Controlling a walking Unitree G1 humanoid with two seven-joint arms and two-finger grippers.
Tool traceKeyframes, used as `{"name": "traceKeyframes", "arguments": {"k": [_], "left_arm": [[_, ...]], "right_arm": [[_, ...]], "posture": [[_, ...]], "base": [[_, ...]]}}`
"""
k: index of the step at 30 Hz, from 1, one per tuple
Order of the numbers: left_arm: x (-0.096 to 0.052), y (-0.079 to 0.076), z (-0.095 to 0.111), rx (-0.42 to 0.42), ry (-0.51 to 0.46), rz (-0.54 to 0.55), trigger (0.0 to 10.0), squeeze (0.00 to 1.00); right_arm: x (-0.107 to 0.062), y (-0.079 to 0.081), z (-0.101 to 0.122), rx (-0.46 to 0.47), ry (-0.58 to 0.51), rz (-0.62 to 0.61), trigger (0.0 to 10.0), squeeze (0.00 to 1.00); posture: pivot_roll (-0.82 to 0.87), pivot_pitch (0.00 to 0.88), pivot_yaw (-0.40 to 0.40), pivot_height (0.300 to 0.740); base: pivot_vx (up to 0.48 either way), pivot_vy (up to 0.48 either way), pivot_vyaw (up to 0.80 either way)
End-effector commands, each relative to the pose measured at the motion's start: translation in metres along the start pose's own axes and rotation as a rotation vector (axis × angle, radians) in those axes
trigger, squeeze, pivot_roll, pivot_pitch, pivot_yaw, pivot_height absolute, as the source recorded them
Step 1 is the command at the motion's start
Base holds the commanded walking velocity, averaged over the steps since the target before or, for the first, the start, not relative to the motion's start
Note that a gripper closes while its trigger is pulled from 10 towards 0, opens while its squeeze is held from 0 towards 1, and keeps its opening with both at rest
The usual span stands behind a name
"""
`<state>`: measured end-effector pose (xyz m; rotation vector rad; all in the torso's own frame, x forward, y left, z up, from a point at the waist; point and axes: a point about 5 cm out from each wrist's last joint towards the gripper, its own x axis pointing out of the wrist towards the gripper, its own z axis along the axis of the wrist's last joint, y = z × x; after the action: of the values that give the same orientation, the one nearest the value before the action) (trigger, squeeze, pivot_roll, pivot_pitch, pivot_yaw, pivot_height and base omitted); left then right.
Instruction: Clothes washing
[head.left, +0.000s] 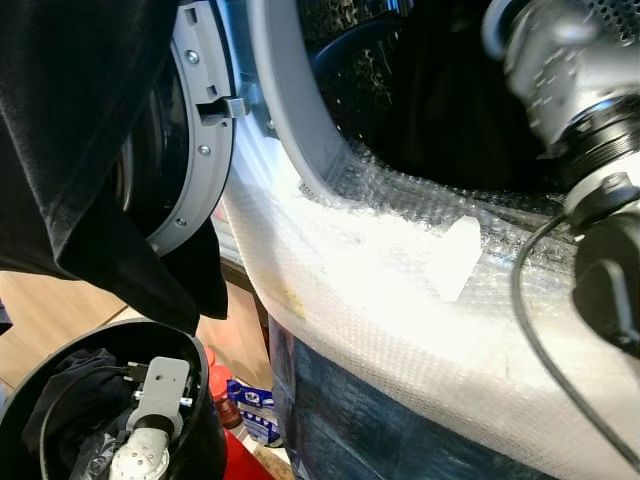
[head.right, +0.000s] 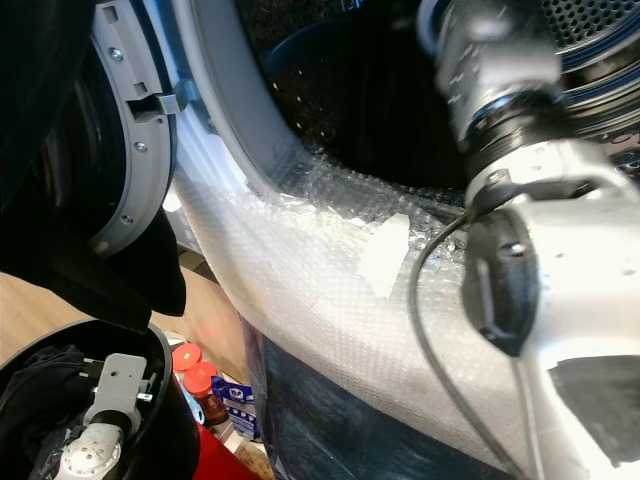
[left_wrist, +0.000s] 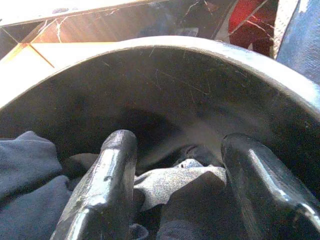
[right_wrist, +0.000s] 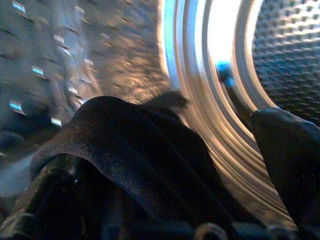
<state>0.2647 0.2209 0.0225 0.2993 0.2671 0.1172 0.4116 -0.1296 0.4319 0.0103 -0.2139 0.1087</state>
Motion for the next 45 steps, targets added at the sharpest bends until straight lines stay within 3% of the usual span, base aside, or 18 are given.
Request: {"name": "traceKeyframes", "arguments": {"k": [1, 4, 6, 11, 15, 18, 23, 28, 34, 36, 37, 39, 41, 42, 44, 45], "left_arm": [[-0.012, -0.007, -0.026, 0.011, 0.114, -0.024, 10.0, 0.0], [-0.013, -0.004, -0.027, 0.013, 0.116, -0.017, 10.0, 0.0], [-0.013, -0.003, -0.028, 0.014, 0.121, -0.015, 10.0, 0.0], [-0.012, -0.003, -0.027, 0.012, 0.119, -0.013, 10.0, 0.0], [-0.011, -0.002, -0.026, 0.017, 0.115, -0.019, 10.0, 0.0], [-0.012, 0.001, -0.026, 0.017, 0.119, -0.007, 10.0, 0.0], [-0.015, 0.001, -0.03, 0.014, 0.128, -0.005, 10.0, 0.0], [-0.017, -0.004, -0.032, 0.006, 0.129, -0.006, 10.0, 0.0], [-0.018, -0.008, -0.033, -0.003, 0.129, -0.008, 10.0, 0.0], [-0.017, -0.008, -0.032, -0.004, 0.128, -0.007, 10.0, 0.0], [-0.017, -0.008, -0.032, -0.004, 0.128, -0.007, 10.0, 0.0], [-0.016, -0.007, -0.03, -0.003, 0.126, -0.005, 10.0, 0.0], [-0.016, -0.007, -0.03, -0.003, 0.125, -0.005, 10.0, 0.0], [-0.015, -0.007, -0.03, -0.002, 0.124, -0.003, 10.0, 0.0], [-0.015, -0.007, -0.03, -0.003, 0.124, -0.003, 10.0, 0.0], [-0.014, -0.009, -0.029, -0.001, 0.123, -0.008, 10.0, 0.0]], "right_arm": [[-0.004, 0.002, 0.03, 0.048, -0.112, 0.01, 10.0, 0.0], [-0.009, 0.0, 0.038, 0.104, -0.165, 0.021, 10.0, 0.0], [-0.019, -0.004, 0.044, 0.124, -0.26, 0.019, 10.0, 0.0], [-0.037, -0.01, 0.025, 0.144, -0.259, 0.001, 10.0, 0.0], [-0.056, -0.003, 0.02, 0.13, -0.29, 0.08, 10.0, 0.0], [-0.078, 0.006, 0.02, 0.253, -0.328, 0.154, 10.0, 0.0], [-0.096, 0.012, 0.02, 0.301, -0.405, 0.186, 10.0, 0.0], [-0.119, 0.024, 0.01, 0.391, -0.421, 0.374, 10.0, 0.0], [-0.143, 0.039, -0.007, 0.471, -0.359, 0.551, 10.0, 0.0], [-0.147, 0.041, -0.005, 0.377, -0.378, 0.559, 10.0, 0.0], [-0.147, 0.041, -0.005, 0.377, -0.378, 0.559, 10.0, 0.0], [-0.146, 0.039, -0.006, 0.119, -0.382, 0.466, 10.0, 0.0], [-0.144, 0.037, -0.008, 0.075, -0.365, 0.418, 10.0, 0.0], [-0.141, 0.032, -0.011, 0.036, -0.345, 0.315, 10.0, 0.0], [-0.14, 0.028, -0.014, 0.035, -0.339, 0.248, 10.0, 0.0], [-0.139, 0.022, -0.022, -0.019, -0.292, 0.149, 10.0, 0.0]], "posture": [[-0.06, 0.014, 0.005, 0.74], [-0.05, 0.024, 0.009, 0.74], [-0.05, 0.025, 0.0, 0.74], [-0.05, 0.034, 0.007, 0.74], [-0.05, 0.044, 0.009, 0.74], [-0.05, 0.061, 0.003, 0.74], [-0.06, 0.074, 0.001, 0.74], [-0.05, 0.049, -0.011, 0.74], [-0.05, 0.02, -0.023, 0.74], [-0.04, 0.016, -0.022, 0.74], [-0.04, 0.016, -0.022, 0.74], [-0.05, 0.029, -0.02, 0.74], [-0.05, 0.029, -0.02, 0.74], [-0.07, 0.03, -0.019, 0.74], [-0.07, 0.029, -0.019, 0.74], [-0.08, 0.034, -0.02, 0.74]], "base": [[0.0, 0.0, 0.0], [0.0, 0.0, 0.0], [0.0, 0.0, 0.0], [0.0, 0.0, 0.0], [0.0, 0.0, 0.0], [0.0, 0.0, 0.0], [0.0, 0.0, 0.0], [0.0, 0.0, 0.0], [0.0, 0.0, 0.0], [0.0, 0.0, 0.0], [0.0, 0.0, 0.0], [0.0, 0.0, 0.0], [0.0, 0.0, 0.0], [0.0, 0.0, 0.0], [0.0, 0.0, 0.0], [0.0, 0.0, 0.0]]}}
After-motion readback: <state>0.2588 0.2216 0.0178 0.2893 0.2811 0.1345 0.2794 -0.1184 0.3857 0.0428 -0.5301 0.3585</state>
